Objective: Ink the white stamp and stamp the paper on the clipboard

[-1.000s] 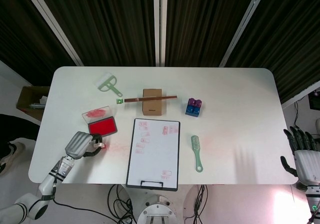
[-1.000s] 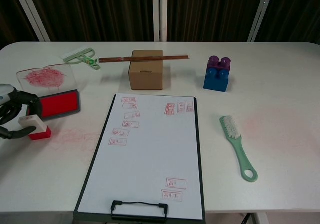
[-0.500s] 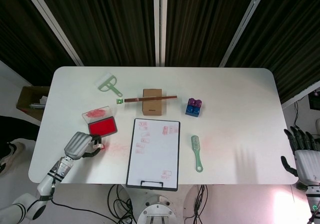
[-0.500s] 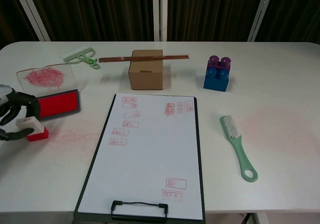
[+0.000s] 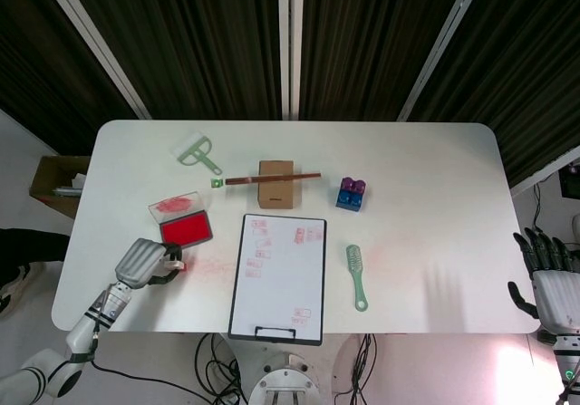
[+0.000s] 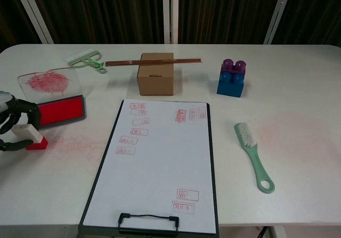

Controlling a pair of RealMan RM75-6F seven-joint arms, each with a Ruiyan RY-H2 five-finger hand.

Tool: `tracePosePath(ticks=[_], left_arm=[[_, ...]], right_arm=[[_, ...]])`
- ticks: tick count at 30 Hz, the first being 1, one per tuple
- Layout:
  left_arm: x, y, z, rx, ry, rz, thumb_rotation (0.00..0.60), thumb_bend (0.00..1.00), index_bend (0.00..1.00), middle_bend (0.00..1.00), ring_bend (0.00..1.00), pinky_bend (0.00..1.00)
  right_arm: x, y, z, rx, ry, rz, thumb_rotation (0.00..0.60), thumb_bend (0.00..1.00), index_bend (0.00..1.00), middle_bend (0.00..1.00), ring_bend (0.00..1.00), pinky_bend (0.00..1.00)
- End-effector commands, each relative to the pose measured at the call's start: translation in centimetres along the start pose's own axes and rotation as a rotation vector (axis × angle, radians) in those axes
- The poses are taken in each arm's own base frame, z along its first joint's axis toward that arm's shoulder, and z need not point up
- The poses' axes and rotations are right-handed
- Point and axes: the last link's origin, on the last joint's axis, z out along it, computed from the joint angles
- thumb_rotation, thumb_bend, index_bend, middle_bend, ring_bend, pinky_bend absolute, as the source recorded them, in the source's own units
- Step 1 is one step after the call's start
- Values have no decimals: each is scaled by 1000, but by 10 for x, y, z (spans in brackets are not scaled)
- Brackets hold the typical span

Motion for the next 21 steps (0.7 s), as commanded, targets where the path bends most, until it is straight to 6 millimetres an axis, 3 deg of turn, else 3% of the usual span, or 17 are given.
tracePosePath(ticks=[1, 13, 17, 21], left_arm=[[0, 0, 0, 0, 0, -1, 600, 260, 485, 522, 714, 823], [9, -4, -4, 5, 30, 19, 600, 238, 437, 473, 674, 800], [35, -13, -16, 27, 100, 40, 600, 231, 429, 440, 595, 785], [80, -27, -50, 79, 149, 17, 600, 207, 433, 409, 524, 724]], right_arm=[[0, 0, 0, 0, 1, -1, 600, 296, 0, 0, 0, 0], [1, 1, -1, -4, 3, -1, 600, 296, 0, 0, 0, 0], [3, 3, -2, -10, 8, 0, 600, 296, 0, 0, 0, 0], [7, 10, -3, -25, 18, -14, 600, 296, 0, 0, 0, 0]])
